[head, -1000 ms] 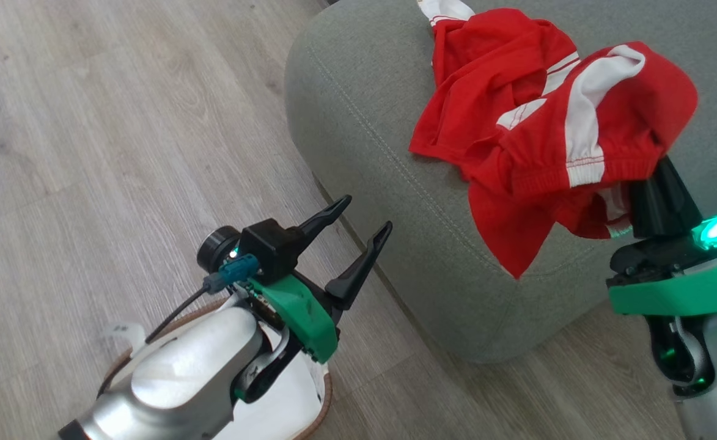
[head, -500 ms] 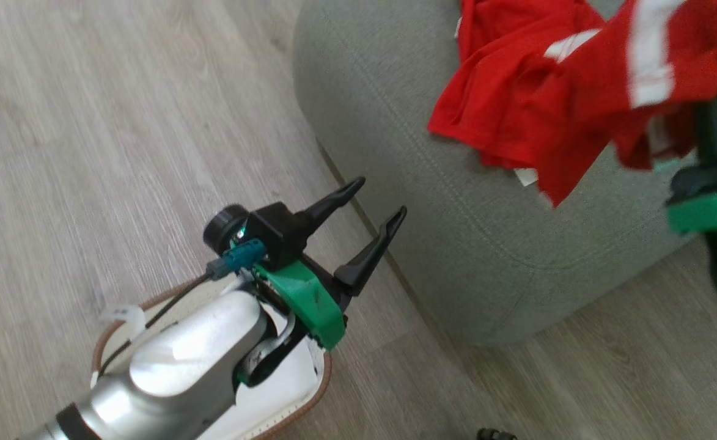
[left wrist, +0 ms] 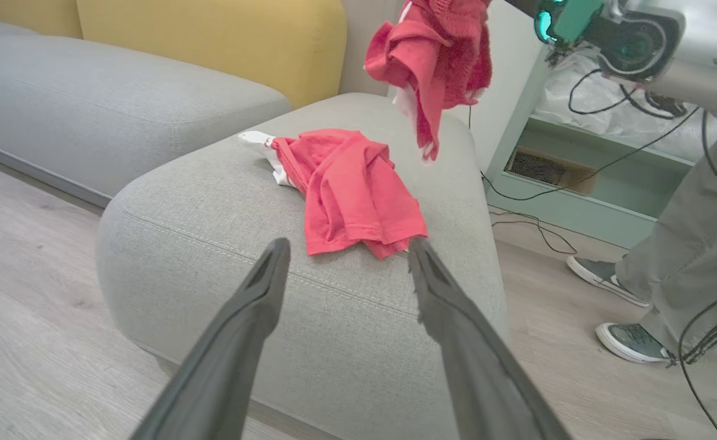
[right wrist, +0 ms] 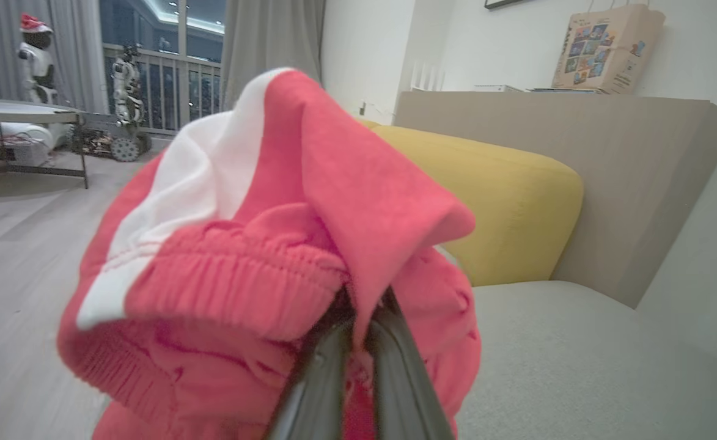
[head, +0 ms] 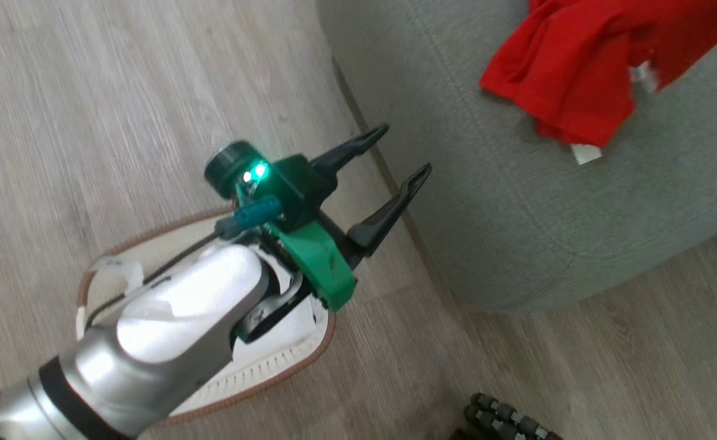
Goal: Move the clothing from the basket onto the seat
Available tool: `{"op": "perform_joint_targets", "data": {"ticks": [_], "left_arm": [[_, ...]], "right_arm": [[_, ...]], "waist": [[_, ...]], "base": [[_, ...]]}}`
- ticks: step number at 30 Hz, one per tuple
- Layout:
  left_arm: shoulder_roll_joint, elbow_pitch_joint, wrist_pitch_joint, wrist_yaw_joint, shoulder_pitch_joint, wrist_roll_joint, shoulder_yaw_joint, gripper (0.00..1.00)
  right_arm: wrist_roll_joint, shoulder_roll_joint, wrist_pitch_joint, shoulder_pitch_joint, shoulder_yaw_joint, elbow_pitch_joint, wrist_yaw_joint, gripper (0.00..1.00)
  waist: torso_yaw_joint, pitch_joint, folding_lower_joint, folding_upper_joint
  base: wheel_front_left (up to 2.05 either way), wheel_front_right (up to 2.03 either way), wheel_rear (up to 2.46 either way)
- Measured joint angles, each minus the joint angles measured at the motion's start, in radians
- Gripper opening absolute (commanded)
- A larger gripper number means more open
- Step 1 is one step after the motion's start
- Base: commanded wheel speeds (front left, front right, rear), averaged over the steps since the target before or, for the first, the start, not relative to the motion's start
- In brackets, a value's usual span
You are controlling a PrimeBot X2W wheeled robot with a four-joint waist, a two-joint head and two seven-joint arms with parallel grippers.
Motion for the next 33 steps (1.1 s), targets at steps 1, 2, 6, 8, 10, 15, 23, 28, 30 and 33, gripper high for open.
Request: {"op": "perform_joint_targets", "data": {"ticks": [1, 2, 6, 8, 10, 15, 23, 28, 30, 33], "left_arm": [[-0.001, -0.003, 0.007, -0.004, -0.014, 0.004, -0.001, 1.00], [-0.001, -0.006, 0.010, -0.009, -0.028, 0.009, -0.003, 1.00], [-0.003, -0.011, 0.027, -0.021, -0.072, 0.026, -0.013, 1.00], [-0.005, -0.012, 0.034, -0.026, -0.088, 0.026, -0.017, 1.00], [-0.005, -0.013, 0.035, -0.026, -0.095, 0.029, -0.016, 1.00], [-0.006, -0.014, 0.042, -0.027, -0.128, 0.041, -0.016, 1.00], [-0.015, -0.010, 0.042, -0.034, -0.156, 0.043, -0.015, 1.00], [-0.024, -0.002, 0.032, -0.034, -0.156, 0.044, -0.016, 1.00], [-0.025, 0.000, 0.031, -0.034, -0.156, 0.043, -0.015, 1.00], [-0.027, 0.008, 0.022, -0.034, -0.156, 0.043, -0.015, 1.00]], "right_arm": [[-0.003, -0.009, 0.000, -0.020, -0.013, 0.020, 0.000, 0.00], [-0.007, -0.021, 0.000, -0.039, -0.025, 0.039, 0.000, 0.00], [-0.028, -0.059, 0.002, -0.111, -0.048, 0.114, 0.000, 0.00], [-0.046, -0.077, 0.011, -0.137, -0.051, 0.150, 0.000, 0.00], [-0.055, -0.085, 0.013, -0.148, -0.051, 0.166, 0.000, 0.00], [-0.079, -0.100, 0.052, -0.211, -0.040, 0.258, 0.000, 0.00], [-0.089, -0.127, 0.155, -0.259, 0.016, 0.376, 0.000, 0.00], [-0.085, -0.134, 0.224, -0.276, 0.070, 0.419, 0.000, 0.00], [-0.075, -0.140, 0.274, -0.281, 0.097, 0.434, 0.000, 0.00], [-0.051, -0.143, 0.327, -0.283, 0.128, 0.453, 0.000, 1.00]], "waist": [[0.005, 0.016, 0.0000, 0.0000], [0.011, 0.032, 0.0000, 0.0000], [0.036, 0.095, 0.0001, 0.0000], [0.051, 0.125, 0.0001, 0.0000], [0.058, 0.139, 0.0001, 0.0000], [0.093, 0.204, 0.0001, -0.0001], [0.148, 0.264, 0.0000, 0.0000], [0.173, 0.272, 0.0000, -0.0001], [0.179, 0.269, -0.0001, 0.0000], [0.183, 0.259, 0.0000, 0.0000]], "base": [[0.00, 0.00, 0.00], [0.00, 0.00, 0.00], [0.00, 0.00, 0.00], [0.00, 0.00, 0.00], [0.00, 0.00, 0.00], [0.00, 0.00, 0.00], [0.00, 0.00, 0.00], [0.00, 0.00, 0.00], [0.00, 0.00, 0.00], [0.00, 0.00, 0.00]]}}
